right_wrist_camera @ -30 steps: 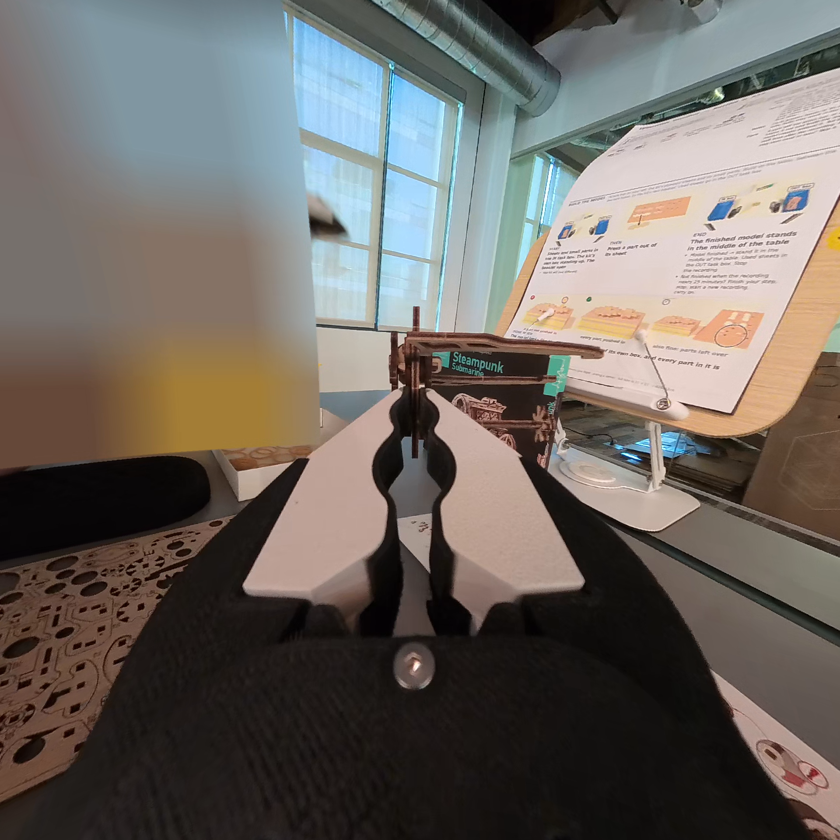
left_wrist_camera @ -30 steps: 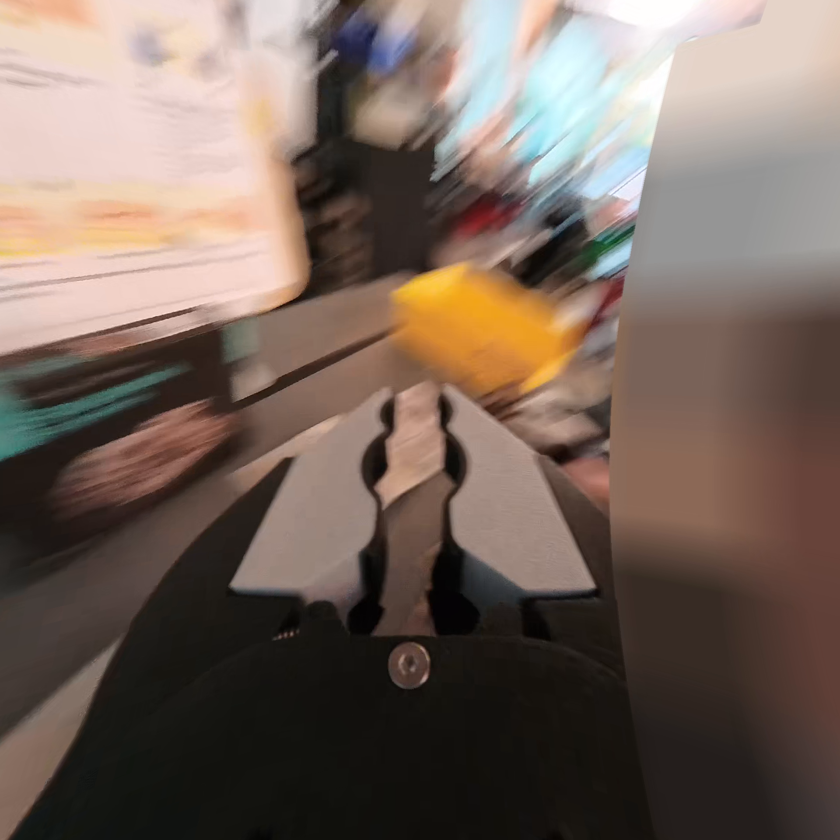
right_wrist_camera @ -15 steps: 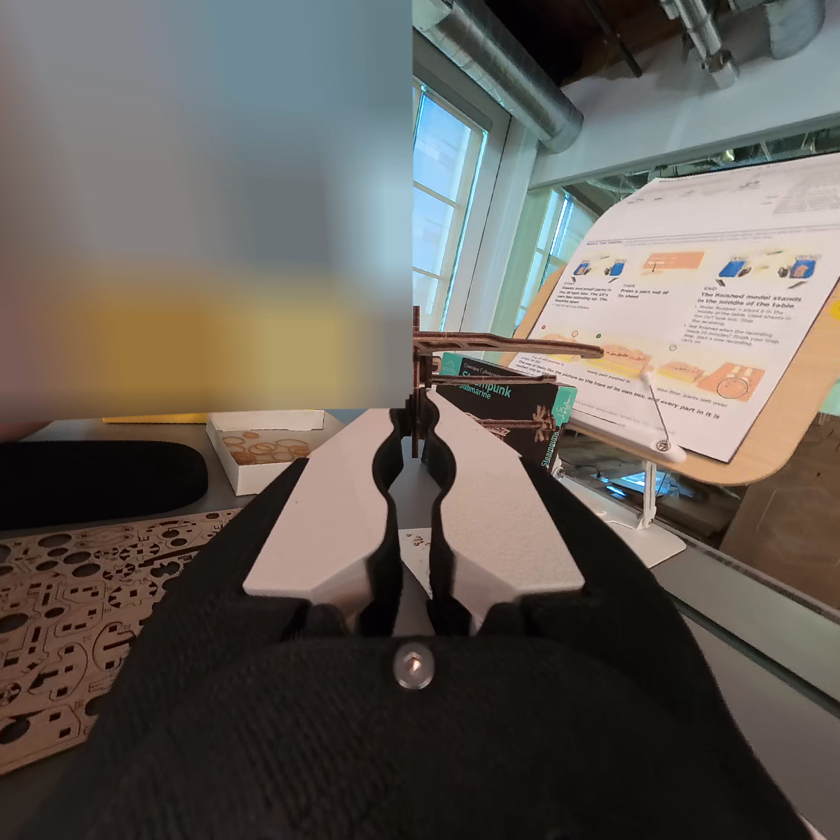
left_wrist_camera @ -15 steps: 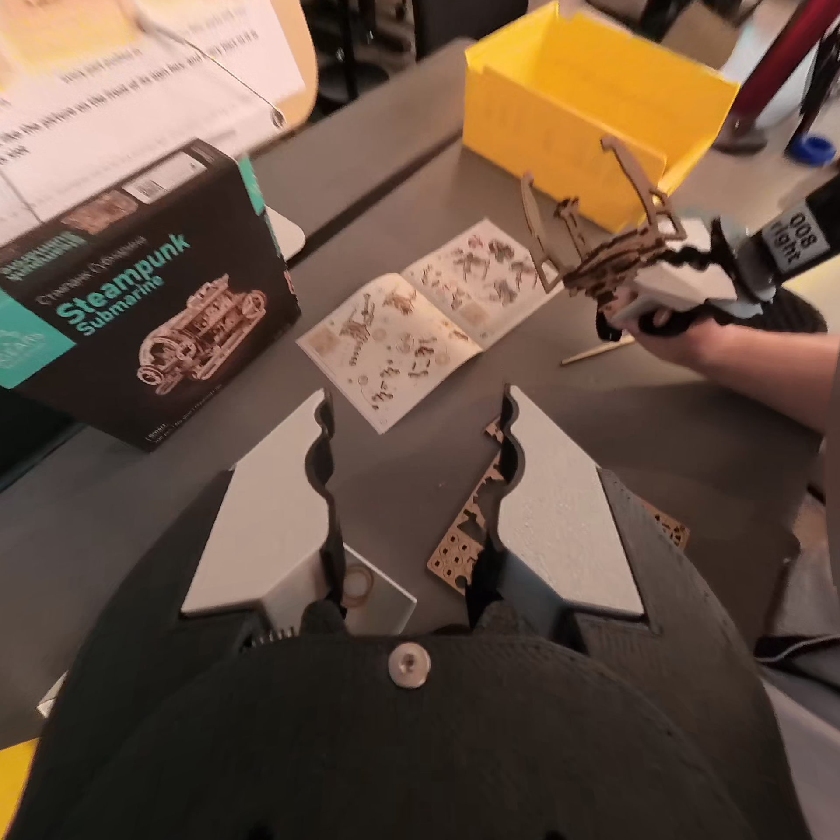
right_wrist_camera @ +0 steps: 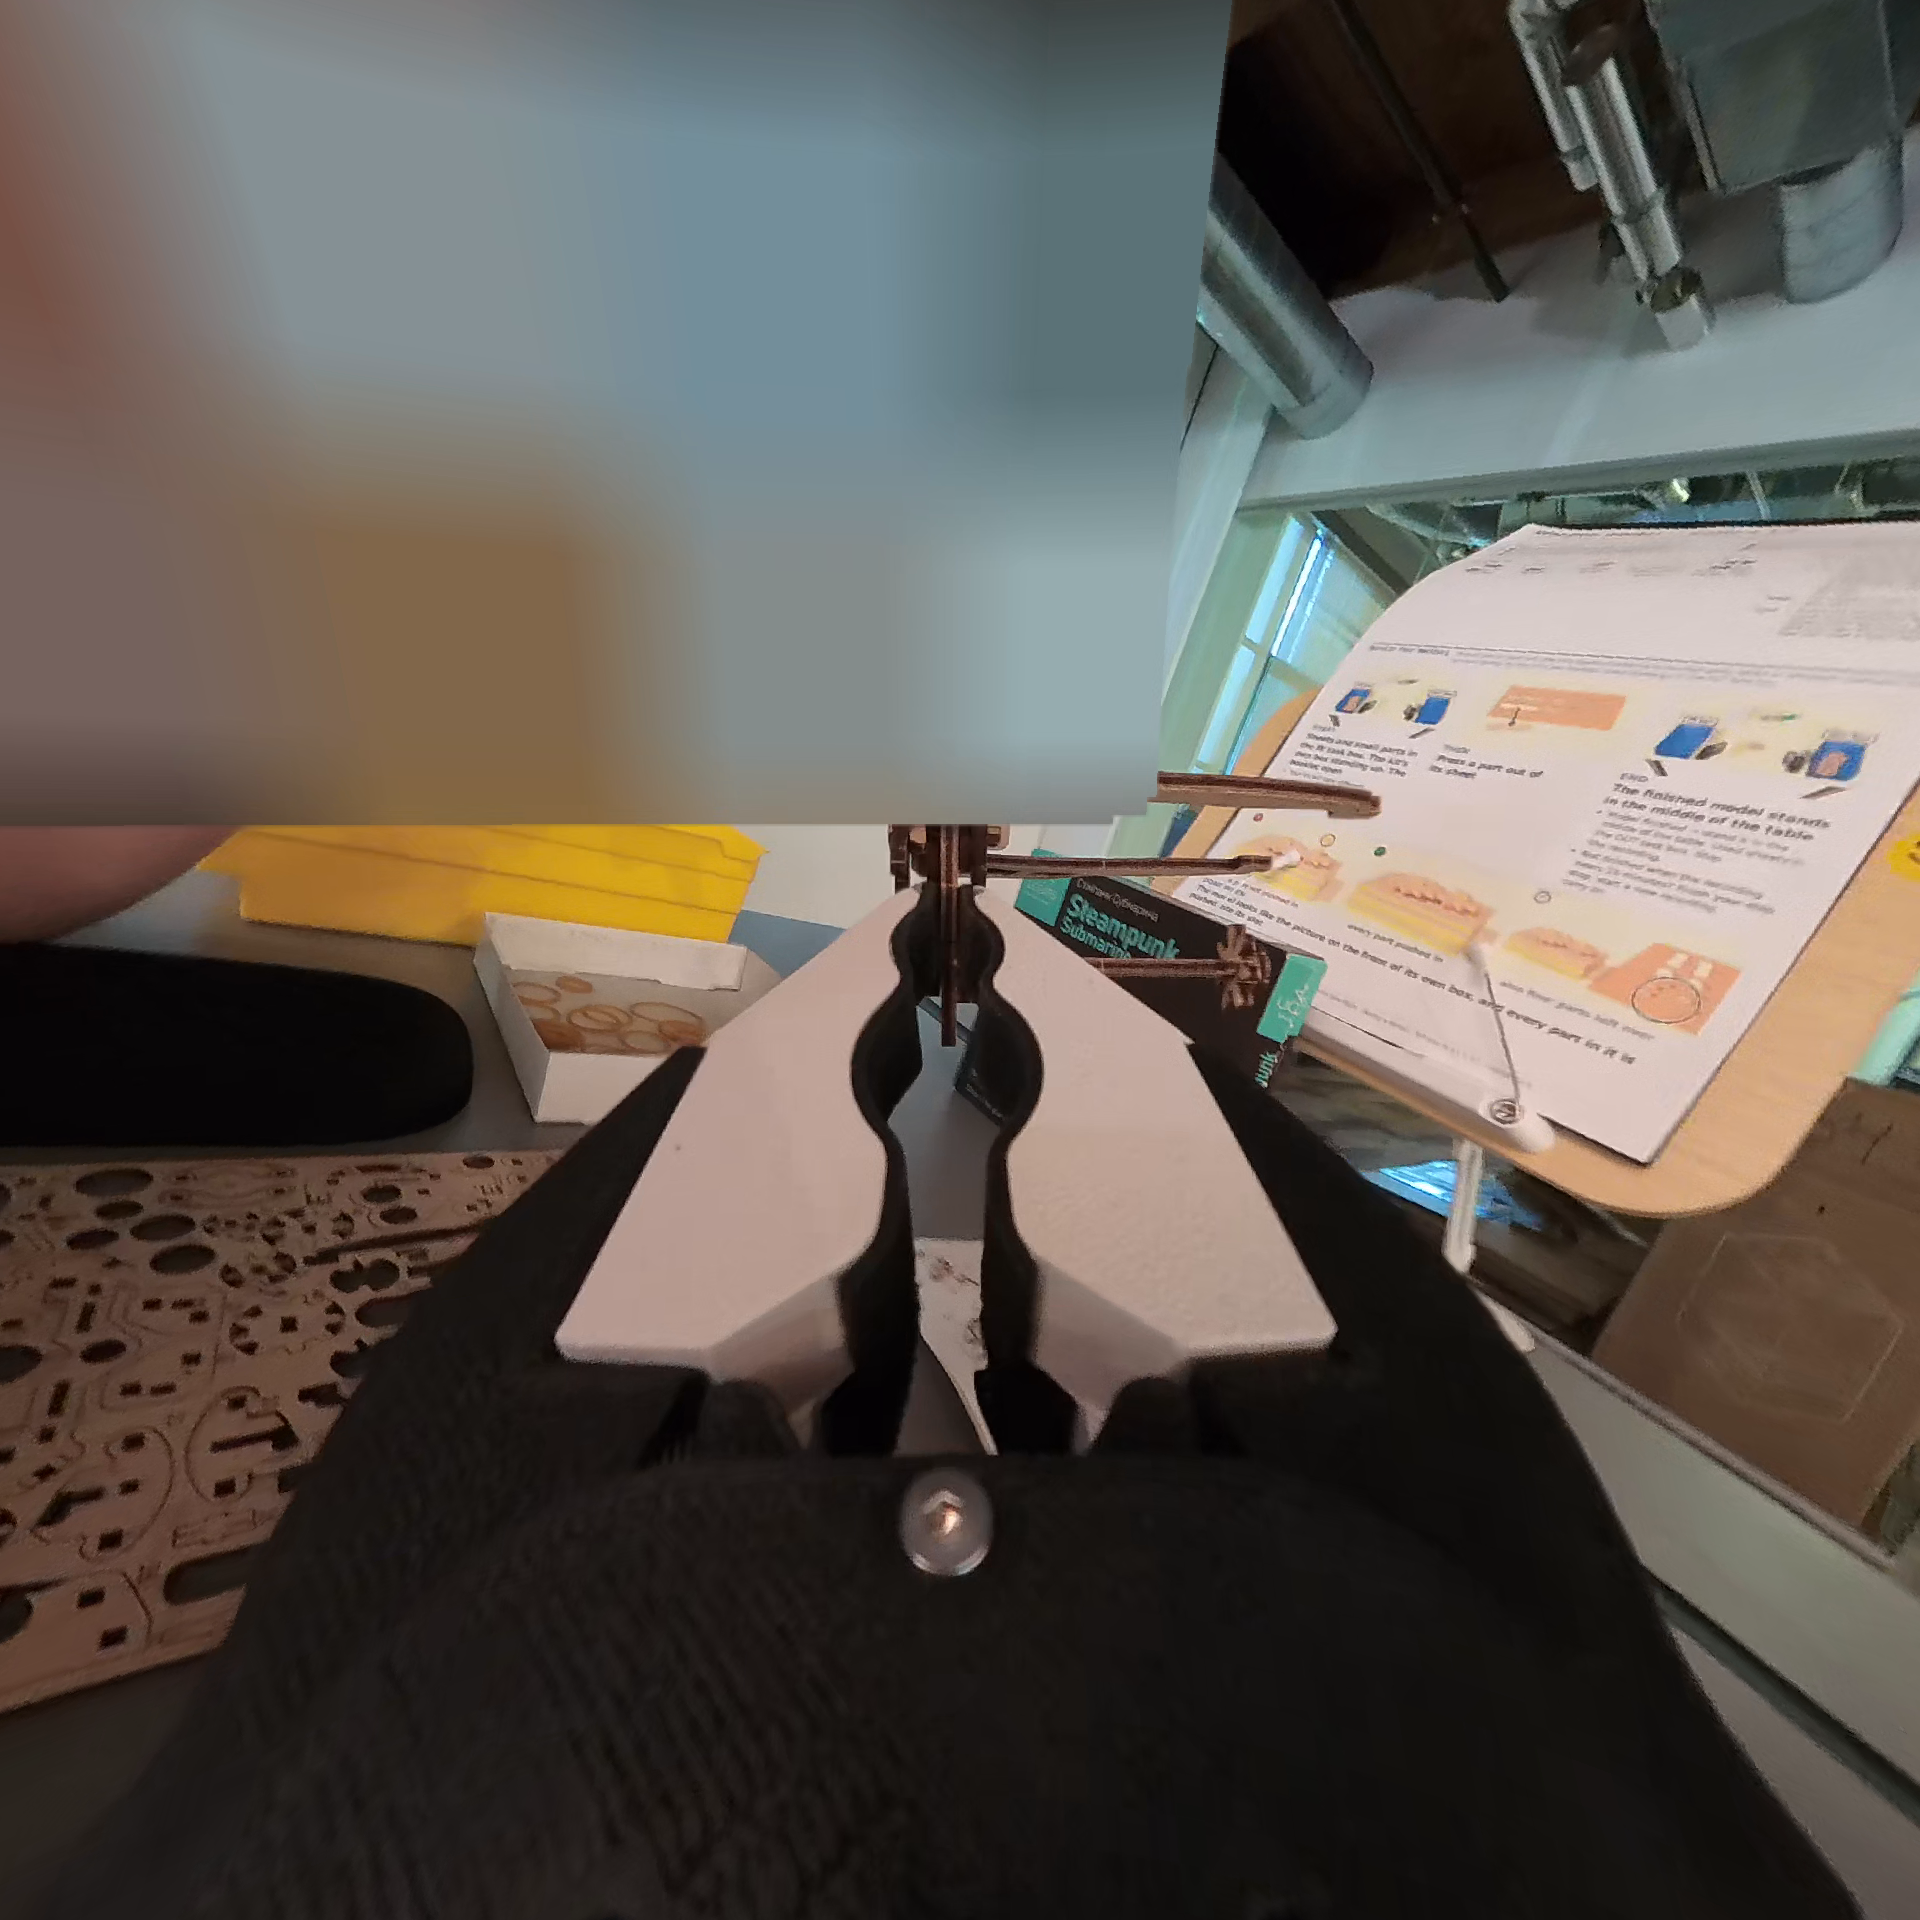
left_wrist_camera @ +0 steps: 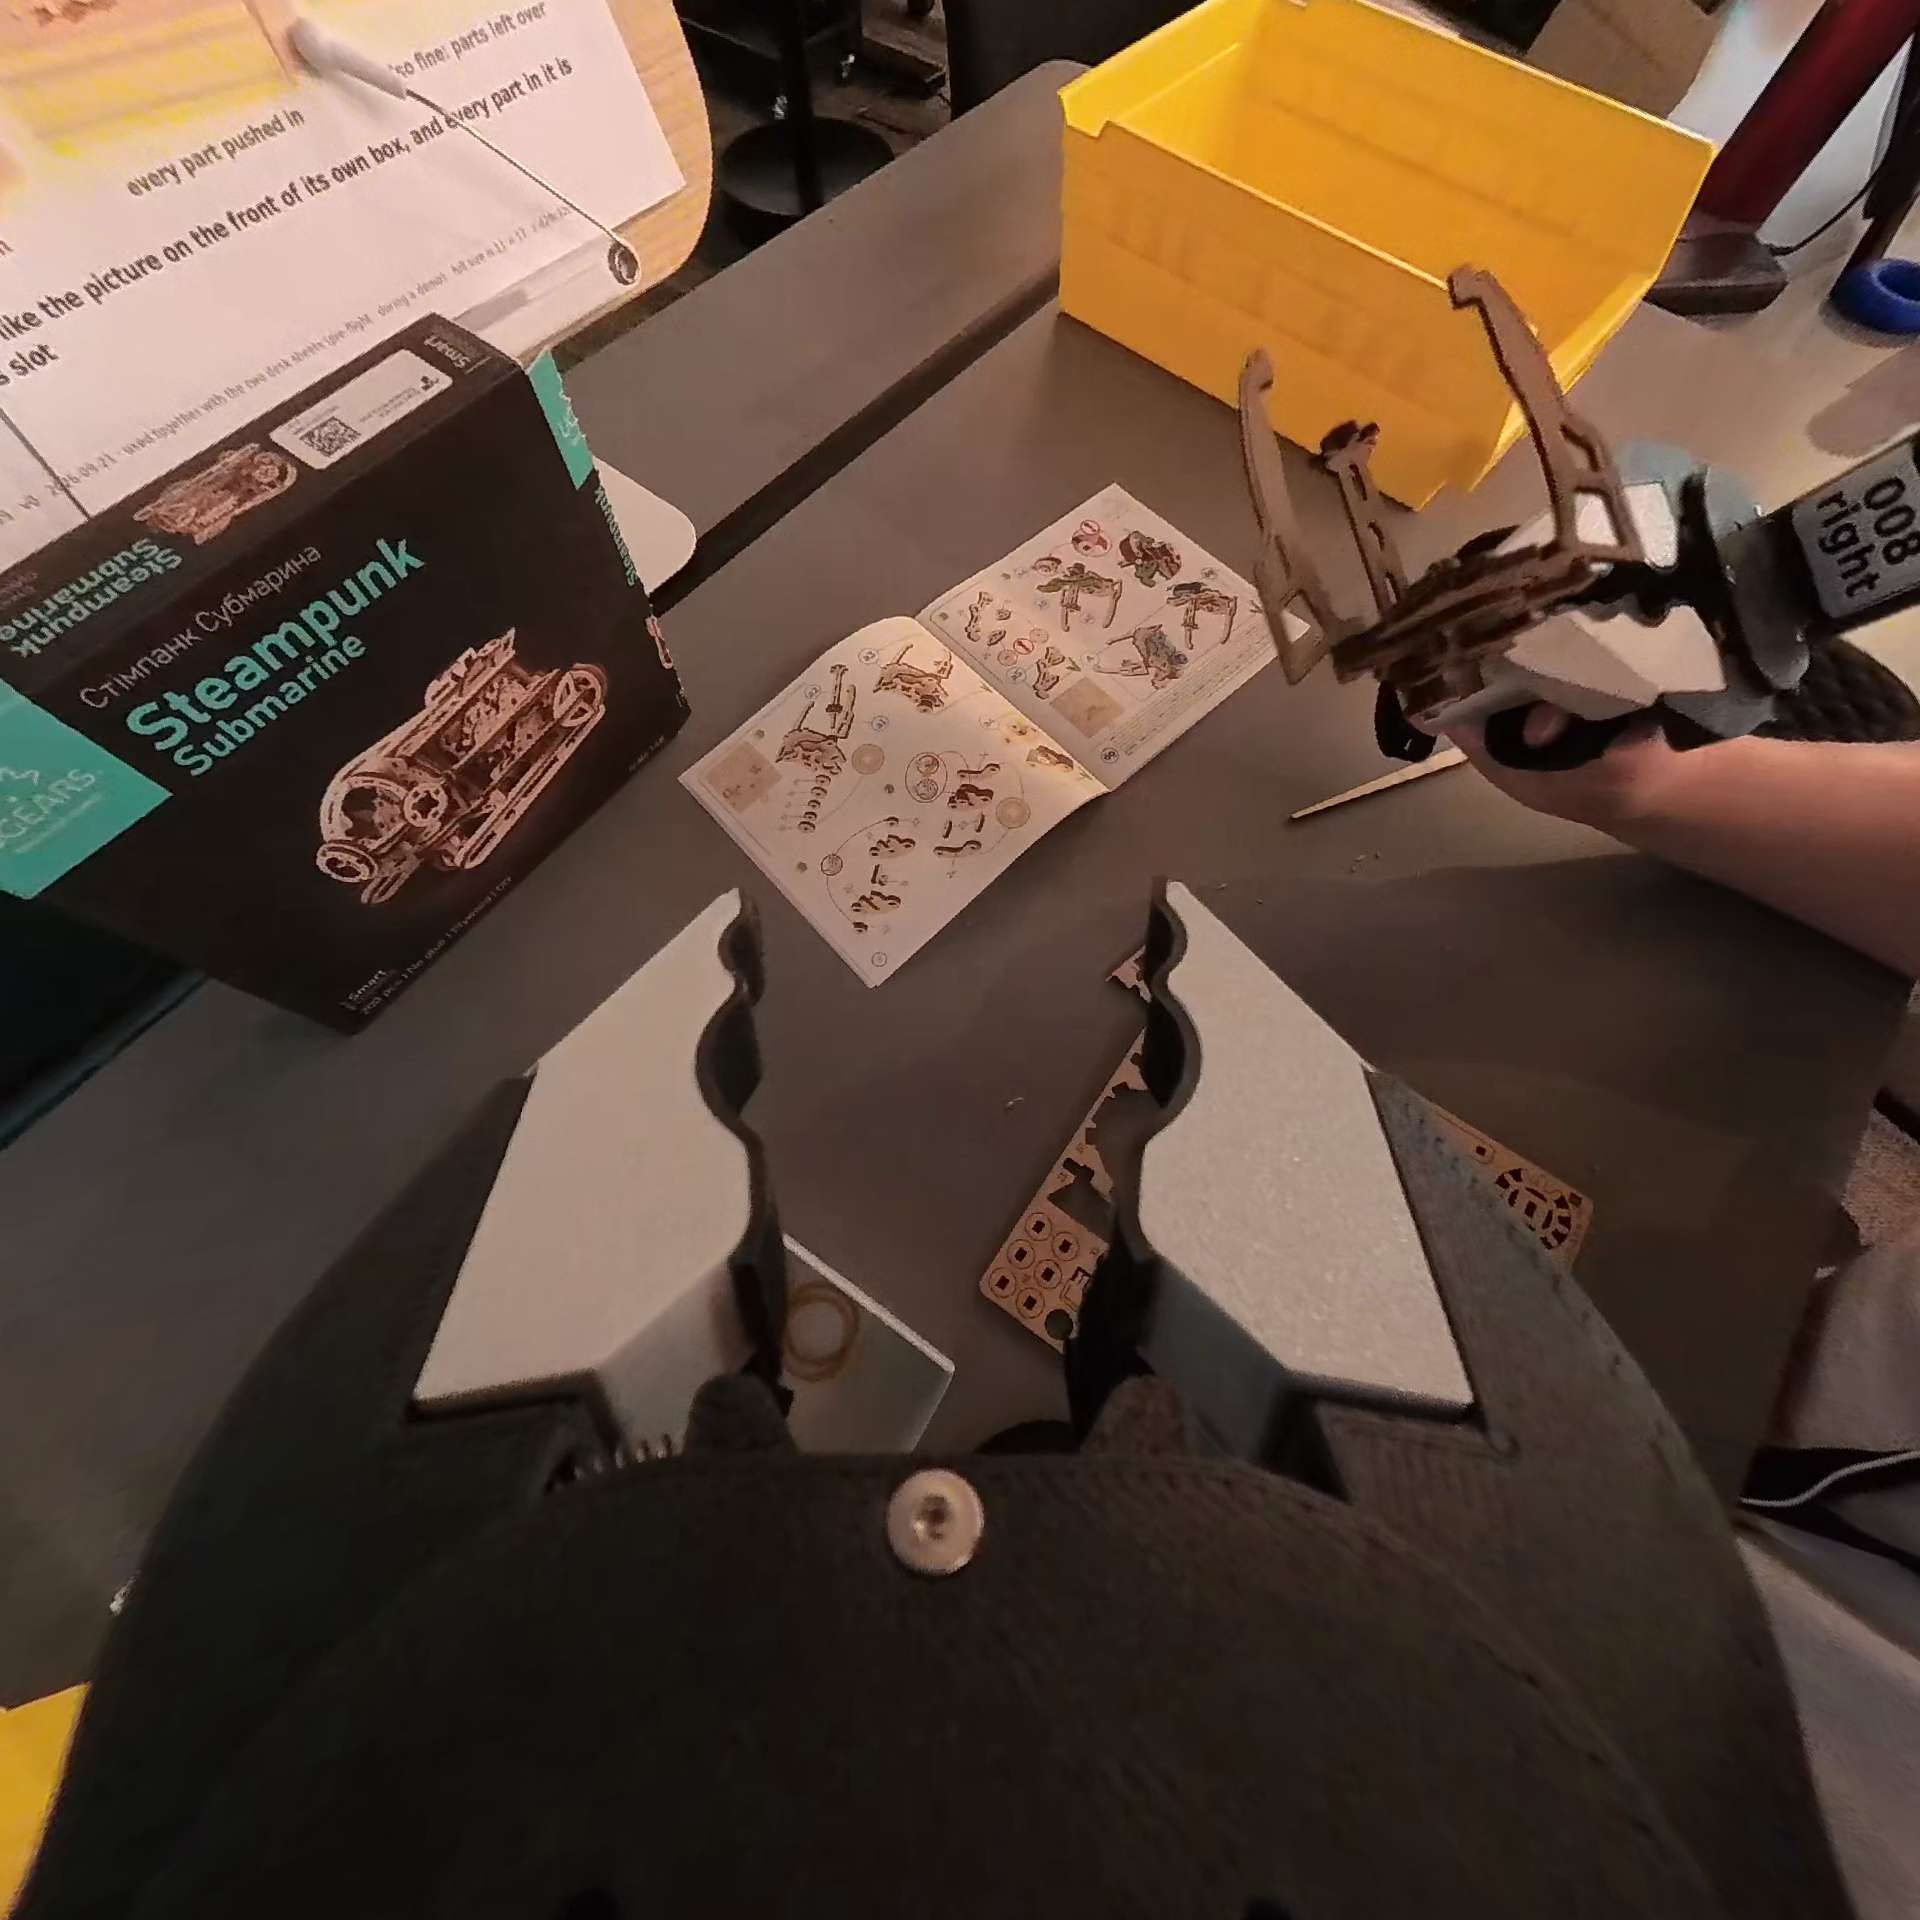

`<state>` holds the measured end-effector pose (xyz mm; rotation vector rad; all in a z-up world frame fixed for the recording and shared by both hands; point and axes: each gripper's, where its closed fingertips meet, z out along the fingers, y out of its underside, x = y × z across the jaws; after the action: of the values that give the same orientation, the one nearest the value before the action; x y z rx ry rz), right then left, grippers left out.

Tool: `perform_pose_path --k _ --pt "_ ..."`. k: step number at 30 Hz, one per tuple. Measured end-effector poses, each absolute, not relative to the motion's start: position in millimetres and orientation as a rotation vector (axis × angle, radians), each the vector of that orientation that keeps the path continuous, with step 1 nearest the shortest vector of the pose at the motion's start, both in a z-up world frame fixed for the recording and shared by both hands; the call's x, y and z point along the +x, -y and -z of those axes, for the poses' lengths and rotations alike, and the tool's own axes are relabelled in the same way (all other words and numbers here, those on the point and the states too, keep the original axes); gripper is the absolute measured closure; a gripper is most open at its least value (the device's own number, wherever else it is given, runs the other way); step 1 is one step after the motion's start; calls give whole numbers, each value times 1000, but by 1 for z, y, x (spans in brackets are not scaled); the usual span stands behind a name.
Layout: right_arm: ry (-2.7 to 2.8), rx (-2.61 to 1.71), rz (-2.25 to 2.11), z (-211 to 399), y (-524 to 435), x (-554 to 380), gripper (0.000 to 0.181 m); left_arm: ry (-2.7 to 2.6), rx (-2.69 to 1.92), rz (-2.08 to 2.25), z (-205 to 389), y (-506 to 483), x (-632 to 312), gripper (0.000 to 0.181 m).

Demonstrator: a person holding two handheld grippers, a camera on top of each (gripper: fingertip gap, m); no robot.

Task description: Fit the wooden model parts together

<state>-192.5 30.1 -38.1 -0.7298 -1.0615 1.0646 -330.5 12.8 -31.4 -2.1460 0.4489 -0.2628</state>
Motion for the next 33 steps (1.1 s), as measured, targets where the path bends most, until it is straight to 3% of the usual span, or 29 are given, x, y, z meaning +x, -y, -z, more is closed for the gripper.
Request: perform_pose_path --k 33 --pt "998 -835 -945 44 -56 -193 181 -476 -2120 364 26 -8 -316 112"
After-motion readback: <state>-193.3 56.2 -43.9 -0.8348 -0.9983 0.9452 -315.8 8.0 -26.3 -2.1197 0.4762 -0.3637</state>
